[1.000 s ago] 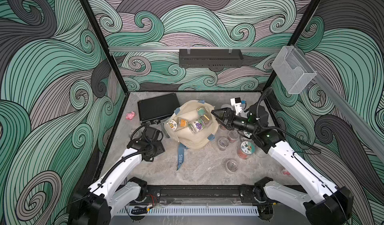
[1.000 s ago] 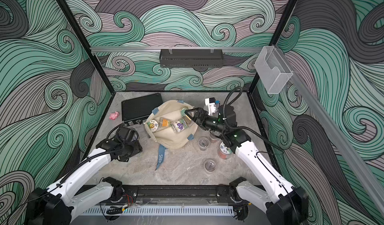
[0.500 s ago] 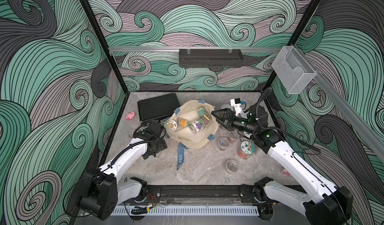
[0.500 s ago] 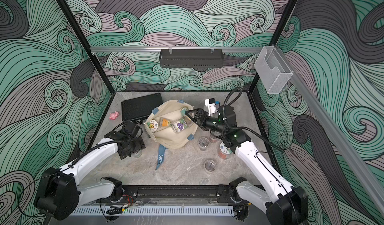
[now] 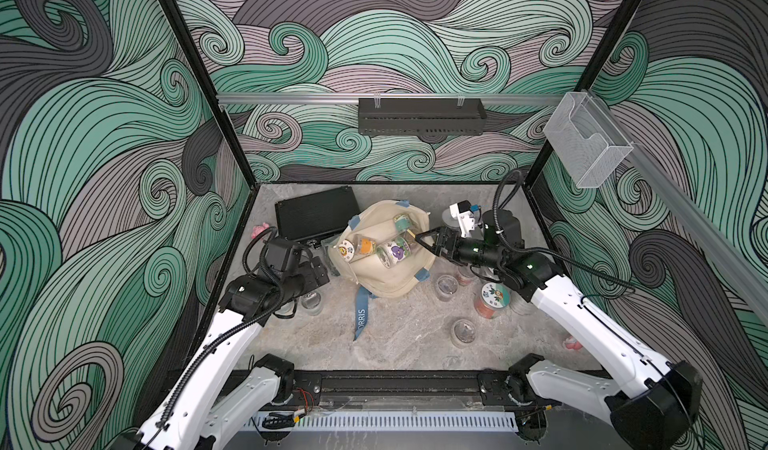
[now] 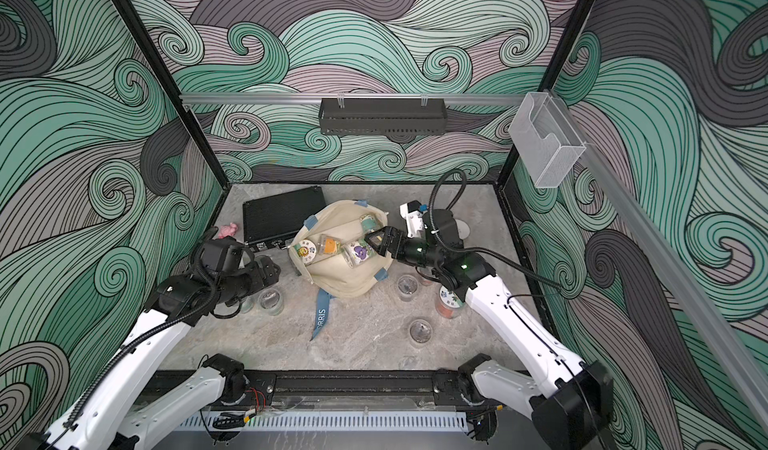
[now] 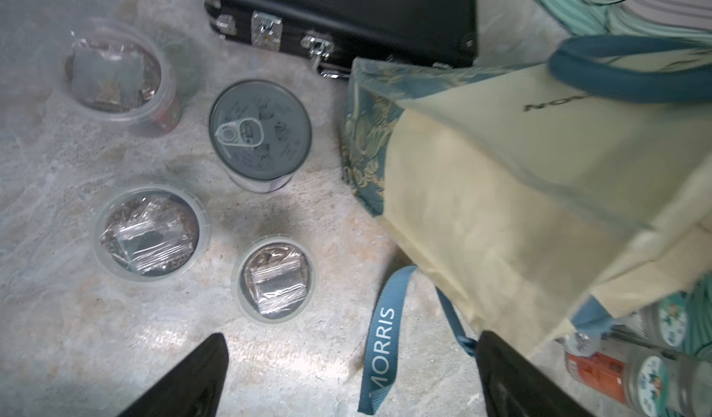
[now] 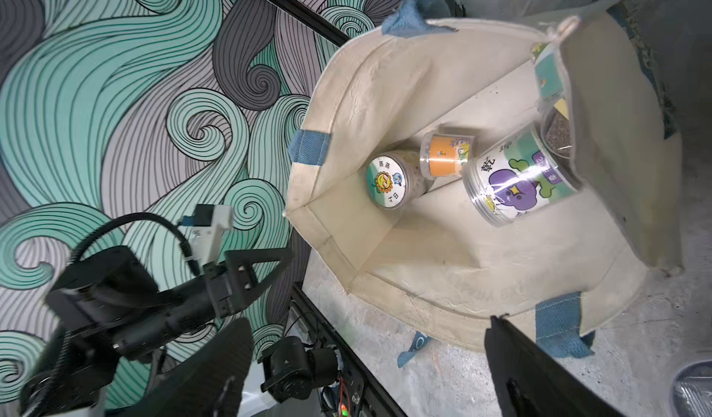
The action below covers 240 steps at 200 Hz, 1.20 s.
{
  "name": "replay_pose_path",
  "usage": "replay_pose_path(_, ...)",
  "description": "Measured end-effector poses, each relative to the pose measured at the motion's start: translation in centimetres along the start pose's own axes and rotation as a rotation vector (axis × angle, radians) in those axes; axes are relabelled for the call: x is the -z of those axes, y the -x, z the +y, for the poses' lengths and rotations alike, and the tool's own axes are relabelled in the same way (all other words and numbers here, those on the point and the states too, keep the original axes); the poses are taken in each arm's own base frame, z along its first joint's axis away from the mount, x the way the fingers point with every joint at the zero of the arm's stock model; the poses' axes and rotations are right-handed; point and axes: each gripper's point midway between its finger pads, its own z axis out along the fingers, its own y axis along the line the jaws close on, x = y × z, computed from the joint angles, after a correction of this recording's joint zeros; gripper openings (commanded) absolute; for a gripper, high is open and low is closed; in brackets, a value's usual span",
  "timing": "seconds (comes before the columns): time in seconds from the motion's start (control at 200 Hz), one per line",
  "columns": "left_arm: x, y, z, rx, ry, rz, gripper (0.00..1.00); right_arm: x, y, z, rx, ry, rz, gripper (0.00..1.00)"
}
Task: Take out the seed jars from the canvas bag
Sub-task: Pick up the seed jar from the canvas bag.
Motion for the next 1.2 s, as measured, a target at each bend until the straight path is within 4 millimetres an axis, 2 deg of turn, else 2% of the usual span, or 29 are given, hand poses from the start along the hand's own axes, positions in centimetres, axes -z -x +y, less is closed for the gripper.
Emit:
replay_pose_path(0.095,0.7,0.6,-1.4,-0.029,-0.054,0.0,0.98,-1.1,-0.7,0.6,0.092,-0.05,0.039,0.97)
replay_pose_path(0.205,0.4,1.4,-3.4,-0.069,-0.098,0.028,0.99,-2.6,-1.3,0.3,0.181,-0.115,0.076,0.97)
replay_pose_path(0.41,-2.3,1.7,-5.6,-0.126,-0.134,0.093,0.98,-5.9,-2.2,-2.7,0.306,-0.252,0.158,0.99)
replay_pose_path(0.575,-3.2,2.0,-6.7,-0.16,-0.164,0.116,0.99,-8.8,-2.7,-5.2,0.393,-0.337,0.231,0.99)
replay_pose_path(0.851,-3.2,2.1,-7.6,-0.185,-0.206,0.116,0.99,-12.5,-3.6,-9.1,0.447,-0.428,0.326,0.99)
replay_pose_path(1.081,-3.0,2.2,-8.0,-0.192,-0.227,0.109,0.99,-14.6,-3.2,-11.5,0.503,-0.511,0.35,0.99)
replay_pose_path(1.201,-2.8,2.2,-8.2,-0.194,-0.238,0.107,0.98,-15.5,-2.5,-12.2,0.54,-0.539,0.347,0.99)
